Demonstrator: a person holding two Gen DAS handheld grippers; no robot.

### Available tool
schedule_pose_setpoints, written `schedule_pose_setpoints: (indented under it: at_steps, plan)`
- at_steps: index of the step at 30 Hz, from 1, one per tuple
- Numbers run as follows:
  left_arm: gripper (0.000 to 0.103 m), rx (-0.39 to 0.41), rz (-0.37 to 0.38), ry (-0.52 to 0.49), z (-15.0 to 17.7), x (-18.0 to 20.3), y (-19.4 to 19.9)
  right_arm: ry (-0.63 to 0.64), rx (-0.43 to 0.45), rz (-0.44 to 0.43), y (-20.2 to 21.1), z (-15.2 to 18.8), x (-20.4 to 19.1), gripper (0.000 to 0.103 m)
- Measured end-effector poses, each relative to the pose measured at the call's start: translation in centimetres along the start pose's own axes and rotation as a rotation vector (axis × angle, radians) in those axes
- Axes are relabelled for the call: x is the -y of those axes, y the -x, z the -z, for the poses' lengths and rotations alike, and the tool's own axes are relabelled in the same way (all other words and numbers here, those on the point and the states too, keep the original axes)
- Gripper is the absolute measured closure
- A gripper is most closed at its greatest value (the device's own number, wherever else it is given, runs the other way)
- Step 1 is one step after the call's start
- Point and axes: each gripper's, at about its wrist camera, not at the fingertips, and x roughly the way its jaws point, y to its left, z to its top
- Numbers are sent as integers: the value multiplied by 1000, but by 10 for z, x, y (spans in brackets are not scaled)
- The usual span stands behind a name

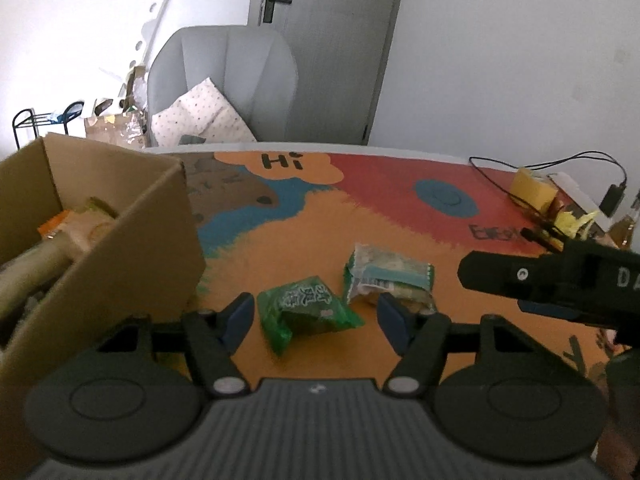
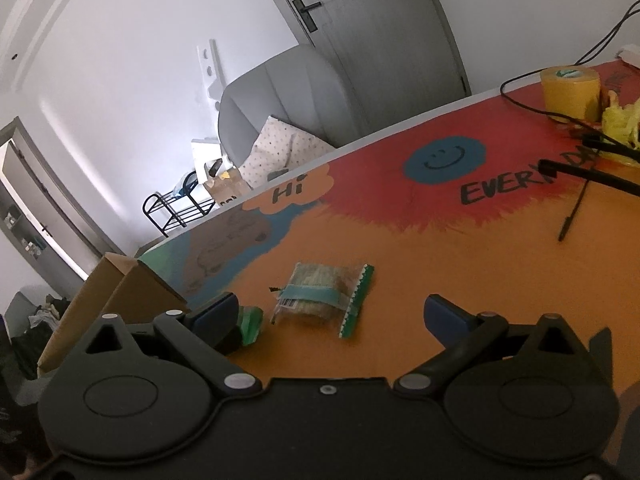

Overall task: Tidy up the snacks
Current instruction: 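Grasp the green foil pack with the left gripper while the right grasps the clear cracker pack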

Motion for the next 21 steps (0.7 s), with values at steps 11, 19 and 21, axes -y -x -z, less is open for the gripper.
schedule_pose_setpoints:
  at_steps: [11,19,21]
  plan:
    - [65,1,-31,18,0,-5,-17,-5,-26,23,-26,-12,-5,2]
    - [66,-15,-30,42,-7,-17,-6,0,-95,60,-57,-12,-20,3]
    - [66,-45,-22,47,-8,-19,-6,19,-122,91,-64,-13,-29,4]
